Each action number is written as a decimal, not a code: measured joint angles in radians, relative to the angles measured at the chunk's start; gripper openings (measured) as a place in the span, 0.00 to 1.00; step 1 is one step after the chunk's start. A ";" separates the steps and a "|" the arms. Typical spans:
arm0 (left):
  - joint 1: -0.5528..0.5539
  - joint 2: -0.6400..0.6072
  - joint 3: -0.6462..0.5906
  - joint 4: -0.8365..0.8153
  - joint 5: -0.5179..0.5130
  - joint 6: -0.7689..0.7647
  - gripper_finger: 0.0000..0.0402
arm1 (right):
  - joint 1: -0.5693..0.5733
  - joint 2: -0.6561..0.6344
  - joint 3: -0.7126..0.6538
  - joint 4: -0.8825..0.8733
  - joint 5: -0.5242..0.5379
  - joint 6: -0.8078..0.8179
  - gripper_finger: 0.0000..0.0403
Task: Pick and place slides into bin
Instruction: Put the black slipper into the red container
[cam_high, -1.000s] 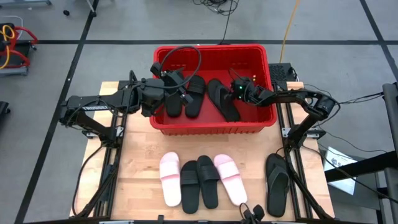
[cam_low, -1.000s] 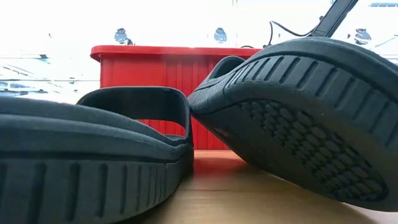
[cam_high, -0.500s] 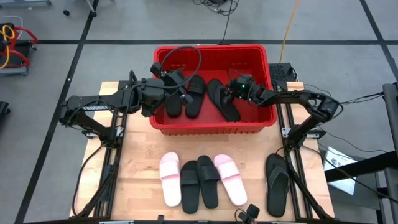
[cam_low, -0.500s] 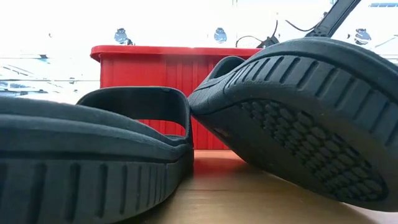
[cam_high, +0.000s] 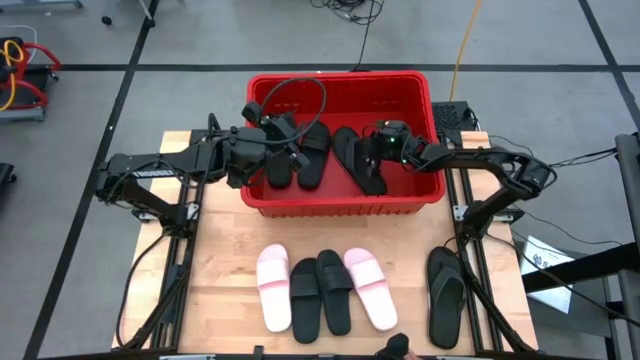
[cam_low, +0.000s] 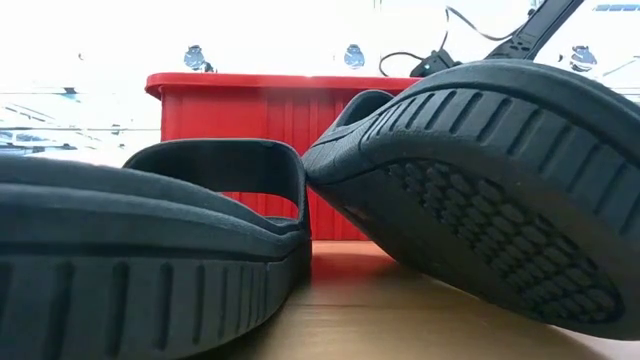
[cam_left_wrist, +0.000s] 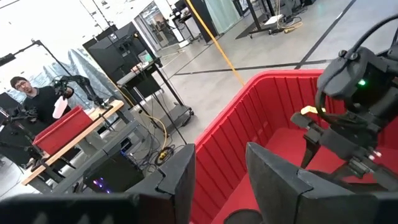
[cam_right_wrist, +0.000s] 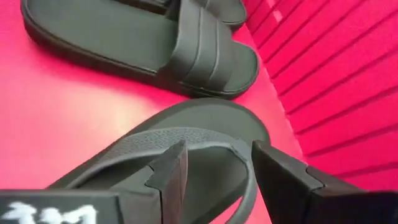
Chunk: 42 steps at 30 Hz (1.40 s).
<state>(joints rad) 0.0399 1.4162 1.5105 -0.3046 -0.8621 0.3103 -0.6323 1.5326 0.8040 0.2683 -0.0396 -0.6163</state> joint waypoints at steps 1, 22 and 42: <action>0.000 0.000 0.000 0.000 0.000 0.000 0.37 | 0.004 0.003 0.000 0.004 0.012 -0.022 0.42; 0.040 0.000 0.000 0.001 0.004 -0.001 0.37 | -0.001 0.103 0.009 0.066 0.067 -0.122 0.42; 0.040 0.000 0.000 -0.008 0.006 0.001 0.37 | -0.001 0.222 0.008 0.252 0.143 -0.279 0.39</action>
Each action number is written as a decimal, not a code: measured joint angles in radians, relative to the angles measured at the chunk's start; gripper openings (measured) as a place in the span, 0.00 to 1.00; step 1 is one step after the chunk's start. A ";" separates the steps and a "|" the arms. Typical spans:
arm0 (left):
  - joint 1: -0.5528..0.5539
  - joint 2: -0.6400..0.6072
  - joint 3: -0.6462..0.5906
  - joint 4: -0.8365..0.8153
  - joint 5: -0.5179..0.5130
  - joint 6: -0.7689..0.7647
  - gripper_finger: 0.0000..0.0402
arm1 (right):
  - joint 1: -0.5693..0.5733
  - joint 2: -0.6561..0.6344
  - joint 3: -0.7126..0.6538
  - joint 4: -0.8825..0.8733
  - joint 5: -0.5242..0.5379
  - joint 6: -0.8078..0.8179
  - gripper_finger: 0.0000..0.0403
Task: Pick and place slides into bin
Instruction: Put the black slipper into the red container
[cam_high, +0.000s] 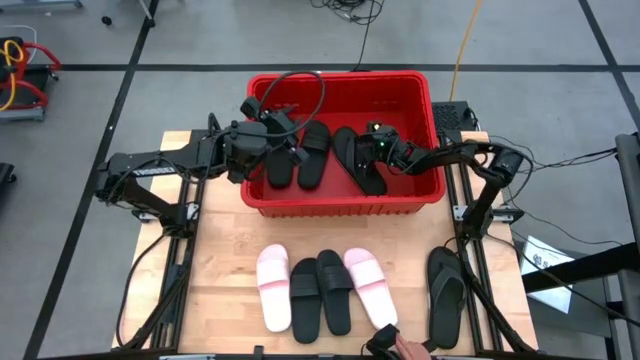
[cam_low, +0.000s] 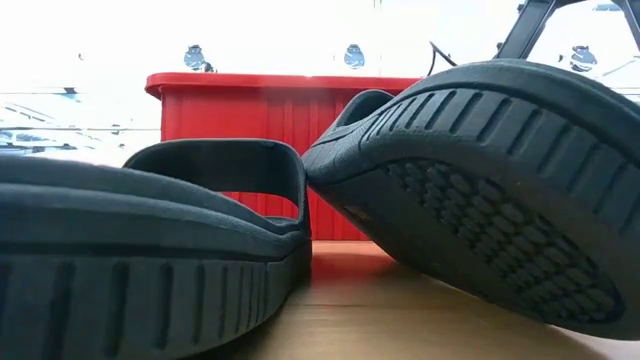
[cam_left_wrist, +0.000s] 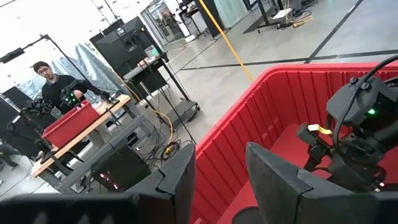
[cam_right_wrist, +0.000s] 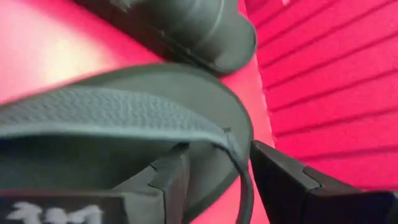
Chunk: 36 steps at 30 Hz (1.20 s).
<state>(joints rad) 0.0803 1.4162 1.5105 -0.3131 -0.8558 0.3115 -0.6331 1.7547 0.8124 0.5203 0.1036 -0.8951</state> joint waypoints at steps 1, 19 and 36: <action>0.000 0.000 0.000 0.000 0.000 0.000 0.37 | 0.000 0.003 0.000 0.003 0.016 0.000 0.37; 0.000 0.000 0.000 -0.001 0.000 0.018 0.37 | 0.001 0.004 0.000 0.041 0.137 0.281 0.01; 0.000 0.000 0.000 -0.001 0.000 0.026 0.37 | 0.055 0.004 0.000 0.088 0.342 0.466 0.01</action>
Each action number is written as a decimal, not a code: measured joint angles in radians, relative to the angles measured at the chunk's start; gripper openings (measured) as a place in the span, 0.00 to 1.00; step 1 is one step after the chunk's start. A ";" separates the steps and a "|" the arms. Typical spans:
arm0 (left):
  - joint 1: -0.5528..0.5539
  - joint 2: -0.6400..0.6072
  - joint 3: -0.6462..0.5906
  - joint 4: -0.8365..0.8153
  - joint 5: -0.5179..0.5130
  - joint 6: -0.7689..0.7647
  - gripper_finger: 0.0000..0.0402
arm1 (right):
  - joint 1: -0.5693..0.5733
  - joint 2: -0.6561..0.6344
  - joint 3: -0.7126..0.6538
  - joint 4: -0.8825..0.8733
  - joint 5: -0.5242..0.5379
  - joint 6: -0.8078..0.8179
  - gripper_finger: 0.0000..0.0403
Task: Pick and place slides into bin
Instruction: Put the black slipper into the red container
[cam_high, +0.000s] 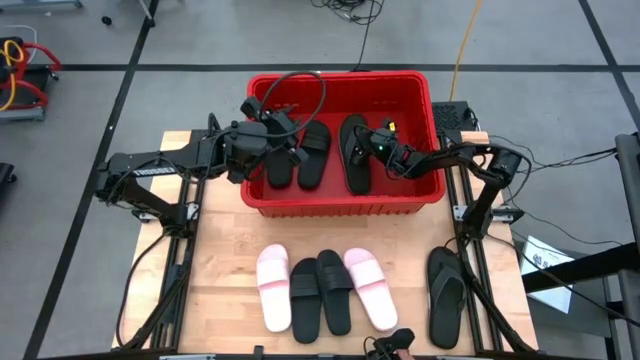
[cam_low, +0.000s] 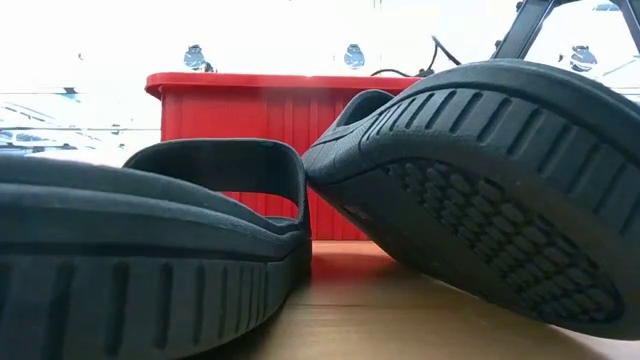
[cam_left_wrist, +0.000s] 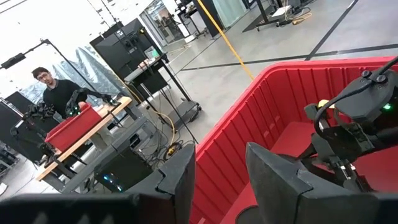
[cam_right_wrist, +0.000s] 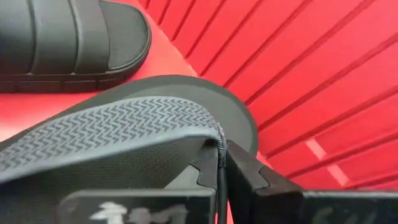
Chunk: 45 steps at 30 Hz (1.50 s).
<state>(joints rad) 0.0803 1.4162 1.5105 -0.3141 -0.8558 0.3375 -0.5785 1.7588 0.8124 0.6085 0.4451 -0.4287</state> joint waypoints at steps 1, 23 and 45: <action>0.000 0.000 0.000 0.000 0.000 0.000 0.37 | 0.001 0.000 0.000 -0.002 0.000 0.004 0.01; 0.000 0.000 0.000 0.000 0.000 -0.002 0.37 | 0.003 0.000 0.000 0.001 -0.029 0.051 0.16; 0.000 0.000 0.000 0.000 0.000 -0.001 0.37 | 0.005 -0.001 0.000 -0.074 -0.083 0.053 0.45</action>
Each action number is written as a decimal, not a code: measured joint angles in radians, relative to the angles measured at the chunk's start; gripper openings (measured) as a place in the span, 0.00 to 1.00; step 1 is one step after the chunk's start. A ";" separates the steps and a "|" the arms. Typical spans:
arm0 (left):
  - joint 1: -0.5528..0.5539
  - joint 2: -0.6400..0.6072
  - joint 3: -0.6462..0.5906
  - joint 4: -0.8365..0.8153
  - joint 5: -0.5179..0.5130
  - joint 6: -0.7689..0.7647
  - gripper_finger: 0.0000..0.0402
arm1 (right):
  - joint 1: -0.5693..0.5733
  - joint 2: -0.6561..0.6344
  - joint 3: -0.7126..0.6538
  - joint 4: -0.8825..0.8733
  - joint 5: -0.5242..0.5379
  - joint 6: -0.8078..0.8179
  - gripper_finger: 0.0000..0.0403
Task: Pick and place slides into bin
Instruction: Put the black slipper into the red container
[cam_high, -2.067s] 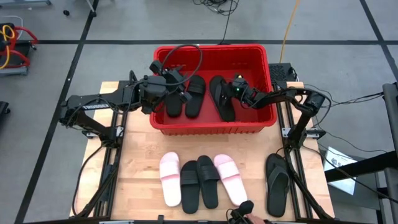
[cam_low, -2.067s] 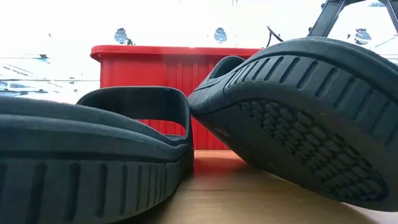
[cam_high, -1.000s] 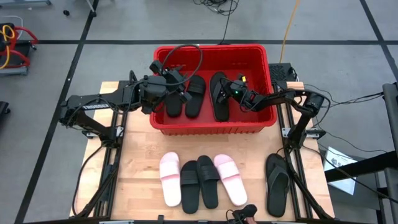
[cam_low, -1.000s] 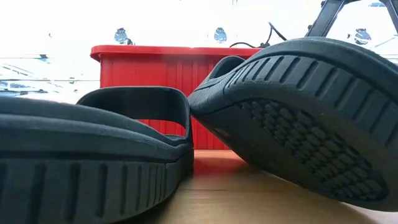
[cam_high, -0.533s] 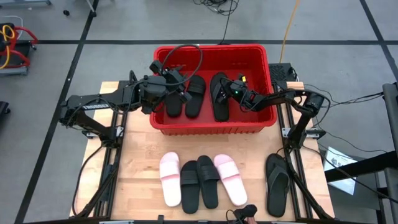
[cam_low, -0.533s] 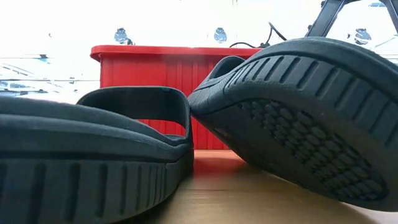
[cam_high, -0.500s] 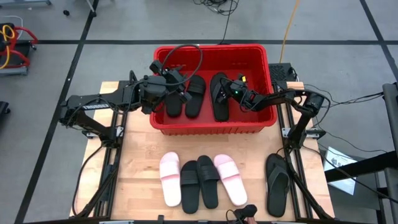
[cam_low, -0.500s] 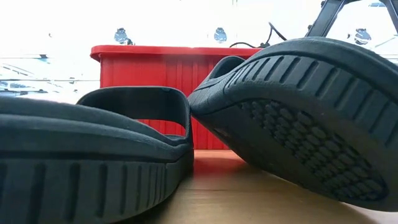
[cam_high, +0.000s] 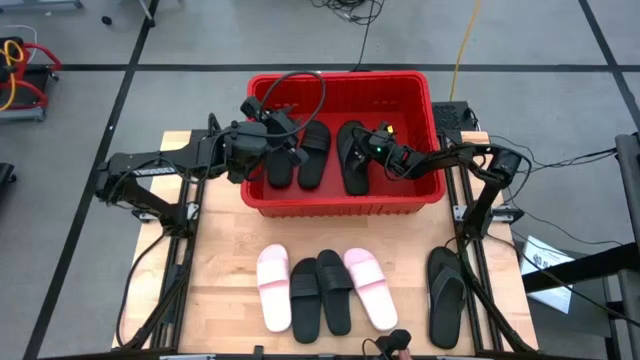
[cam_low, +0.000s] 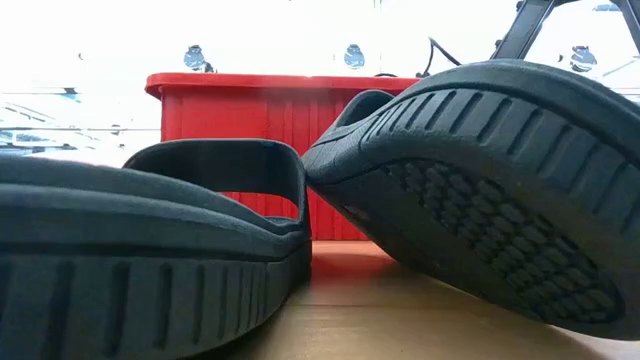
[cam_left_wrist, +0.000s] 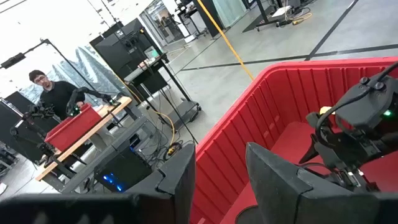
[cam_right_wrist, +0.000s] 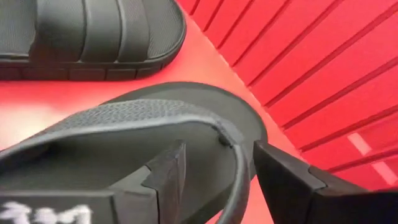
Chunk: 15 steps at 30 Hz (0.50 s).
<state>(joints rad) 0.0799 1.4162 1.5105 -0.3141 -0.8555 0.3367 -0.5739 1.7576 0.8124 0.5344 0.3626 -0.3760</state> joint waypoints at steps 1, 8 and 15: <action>0.000 0.000 0.000 0.000 0.000 0.000 0.37 | 0.000 0.000 0.000 0.005 0.000 -0.003 0.45; 0.000 0.000 0.000 0.000 0.000 0.000 0.37 | 0.015 -0.092 0.000 -0.036 0.002 -0.021 0.44; 0.000 -0.001 0.000 0.000 -0.006 0.000 0.37 | 0.078 -0.303 0.000 -0.172 0.002 -0.050 0.44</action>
<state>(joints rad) 0.0799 1.4154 1.5105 -0.3142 -0.8612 0.3370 -0.4955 1.4546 0.8124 0.3628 0.3647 -0.4261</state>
